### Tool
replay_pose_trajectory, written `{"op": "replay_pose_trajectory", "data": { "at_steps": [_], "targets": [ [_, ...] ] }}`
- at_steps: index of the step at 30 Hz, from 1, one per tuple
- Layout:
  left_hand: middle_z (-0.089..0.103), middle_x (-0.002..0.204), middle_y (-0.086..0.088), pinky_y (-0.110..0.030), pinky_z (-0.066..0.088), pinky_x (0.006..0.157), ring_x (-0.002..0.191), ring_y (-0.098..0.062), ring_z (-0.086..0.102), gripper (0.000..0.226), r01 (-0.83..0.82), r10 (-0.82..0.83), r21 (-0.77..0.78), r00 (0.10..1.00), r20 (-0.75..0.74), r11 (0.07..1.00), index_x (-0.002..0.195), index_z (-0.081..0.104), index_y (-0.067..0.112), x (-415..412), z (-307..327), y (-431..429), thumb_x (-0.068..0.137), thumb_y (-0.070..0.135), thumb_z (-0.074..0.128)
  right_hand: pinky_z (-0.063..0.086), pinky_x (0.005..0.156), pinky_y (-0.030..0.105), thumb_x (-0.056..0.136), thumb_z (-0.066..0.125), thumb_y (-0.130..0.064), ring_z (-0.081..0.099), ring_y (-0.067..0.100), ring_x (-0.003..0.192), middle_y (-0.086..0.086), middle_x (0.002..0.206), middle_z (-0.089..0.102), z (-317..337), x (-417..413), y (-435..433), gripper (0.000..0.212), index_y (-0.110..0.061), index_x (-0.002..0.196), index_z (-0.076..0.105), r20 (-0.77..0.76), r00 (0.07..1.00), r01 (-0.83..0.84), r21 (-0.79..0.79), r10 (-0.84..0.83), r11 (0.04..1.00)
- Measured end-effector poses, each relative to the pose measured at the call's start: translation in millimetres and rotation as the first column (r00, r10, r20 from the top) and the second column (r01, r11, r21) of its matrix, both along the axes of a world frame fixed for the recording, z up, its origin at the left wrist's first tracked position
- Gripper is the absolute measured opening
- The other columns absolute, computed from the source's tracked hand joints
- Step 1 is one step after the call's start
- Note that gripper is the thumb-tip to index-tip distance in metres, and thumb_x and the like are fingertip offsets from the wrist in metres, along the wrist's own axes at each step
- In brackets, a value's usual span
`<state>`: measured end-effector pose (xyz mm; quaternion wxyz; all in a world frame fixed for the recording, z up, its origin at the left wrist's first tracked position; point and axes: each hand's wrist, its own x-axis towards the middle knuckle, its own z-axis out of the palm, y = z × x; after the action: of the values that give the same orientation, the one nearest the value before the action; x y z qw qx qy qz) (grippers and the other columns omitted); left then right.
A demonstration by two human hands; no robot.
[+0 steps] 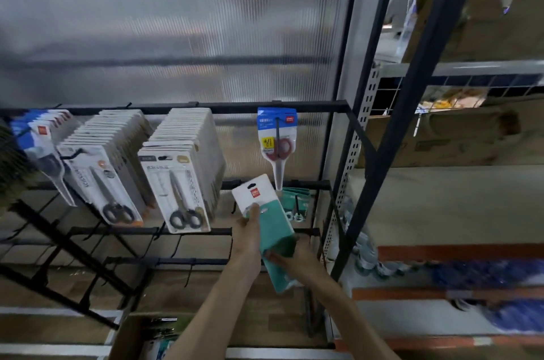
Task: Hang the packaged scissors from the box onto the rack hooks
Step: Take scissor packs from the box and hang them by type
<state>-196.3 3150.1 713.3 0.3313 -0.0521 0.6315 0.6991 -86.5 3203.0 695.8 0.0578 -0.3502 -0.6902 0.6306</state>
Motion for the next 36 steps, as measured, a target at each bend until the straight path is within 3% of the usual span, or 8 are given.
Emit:
{"op": "replay_pose_trajectory", "data": {
  "at_steps": [4, 7, 13, 17, 22, 27, 33, 36],
  "targets": [
    [0.076, 0.098, -0.01, -0.035, 0.061, 0.068, 0.082, -0.025, 0.074, 0.027, -0.044, 0.049, 0.078, 0.997, -0.065, 0.996, 0.106, 0.065, 0.007, -1, -1, -2, 0.104, 0.031, 0.054, 0.059, 0.072, 0.027, 0.082, 0.081, -0.028, 0.062, -0.002, 0.082, -0.01, 0.102, 0.066, -5, 14, -3, 0.035, -0.033, 0.097, 0.05, -0.015, 0.997, 0.079, 0.0, -0.079, 0.997],
    [0.075, 0.108, -0.015, -0.051, 0.058, 0.089, 0.097, -0.035, 0.073, 0.028, -0.071, 0.075, 0.107, 0.997, -0.03, 0.992, 0.111, 0.067, 0.006, 1, -3, -1, 0.104, 0.03, 0.055, 0.05, 0.068, 0.02, 0.079, 0.084, -0.031, 0.059, -0.005, 0.08, -0.017, 0.094, 0.061, -1, 25, -6, 0.044, -0.031, 0.1, 0.045, -0.007, 0.986, 0.166, 0.068, -0.166, 0.984],
    [0.073, 0.096, -0.006, -0.051, 0.054, 0.094, 0.098, -0.033, 0.068, 0.014, -0.151, 0.151, 0.071, 0.988, 0.007, 0.986, 0.094, 0.071, 0.014, -4, -5, 6, 0.101, 0.021, 0.061, 0.06, 0.08, 0.037, 0.068, 0.083, -0.05, 0.064, 0.01, 0.094, -0.008, 0.109, 0.057, -1, 46, 4, 0.075, -0.027, 0.118, 0.031, 0.036, 0.989, 0.134, 0.166, -0.142, 0.977],
    [0.073, 0.092, -0.014, -0.039, 0.055, 0.074, 0.086, -0.034, 0.068, 0.02, -0.14, 0.14, 0.008, 0.983, -0.117, 0.99, 0.092, 0.068, 0.006, -11, -13, 3, 0.104, 0.016, 0.056, 0.059, 0.072, 0.023, 0.089, 0.073, -0.024, 0.067, 0.004, 0.09, -0.003, 0.113, 0.06, 0, 51, 6, 0.051, -0.019, 0.128, 0.041, -0.022, 0.995, 0.101, 0.087, -0.099, 0.991],
    [0.07, 0.086, -0.009, -0.037, 0.059, 0.069, 0.079, -0.027, 0.068, 0.019, 0.0, -0.029, -0.144, 0.98, -0.196, 0.99, 0.091, 0.067, 0.008, -2, -21, 1, 0.103, 0.019, 0.057, 0.049, 0.058, 0.012, 0.094, 0.065, -0.01, 0.064, -0.009, 0.072, 0.002, 0.093, 0.06, -7, 36, 8, 0.013, -0.01, 0.094, 0.052, -0.077, 0.992, 0.111, 0.161, -0.1, 0.981],
    [0.074, 0.101, -0.012, -0.04, 0.06, 0.077, 0.093, -0.027, 0.069, 0.018, 0.069, -0.136, -0.234, 0.949, -0.285, 0.97, 0.103, 0.072, 0.006, -1, -26, 6, 0.101, 0.02, 0.06, 0.059, 0.069, 0.026, 0.079, 0.074, -0.061, 0.07, 0.015, 0.088, 0.009, 0.101, 0.065, -39, -2, 1, 0.043, -0.024, 0.1, 0.064, -0.09, 0.994, 0.078, 0.279, -0.055, 0.957],
    [0.07, 0.094, -0.009, -0.026, 0.056, 0.07, 0.083, -0.018, 0.064, 0.012, 0.113, -0.207, -0.263, 0.907, -0.366, 0.958, 0.091, 0.066, 0.01, -16, -30, -11, 0.1, 0.011, 0.059, 0.057, 0.074, 0.018, 0.076, 0.086, -0.021, 0.066, 0.011, 0.098, 0.002, 0.111, 0.062, -38, -12, 2, 0.062, -0.008, 0.121, 0.045, -0.187, 0.961, 0.231, 0.135, -0.204, 0.963],
    [0.073, 0.097, -0.006, -0.042, 0.061, 0.083, 0.091, -0.023, 0.069, 0.014, 0.091, -0.209, -0.283, 0.883, -0.42, 0.955, 0.099, 0.069, 0.013, -18, -41, -19, 0.101, 0.02, 0.057, 0.054, 0.083, 0.018, 0.087, 0.075, -0.011, 0.066, 0.011, 0.107, -0.005, 0.115, 0.067, -44, -13, 4, 0.043, -0.019, 0.122, 0.053, -0.202, 0.967, 0.177, 0.092, -0.156, 0.98]
  ]
}}
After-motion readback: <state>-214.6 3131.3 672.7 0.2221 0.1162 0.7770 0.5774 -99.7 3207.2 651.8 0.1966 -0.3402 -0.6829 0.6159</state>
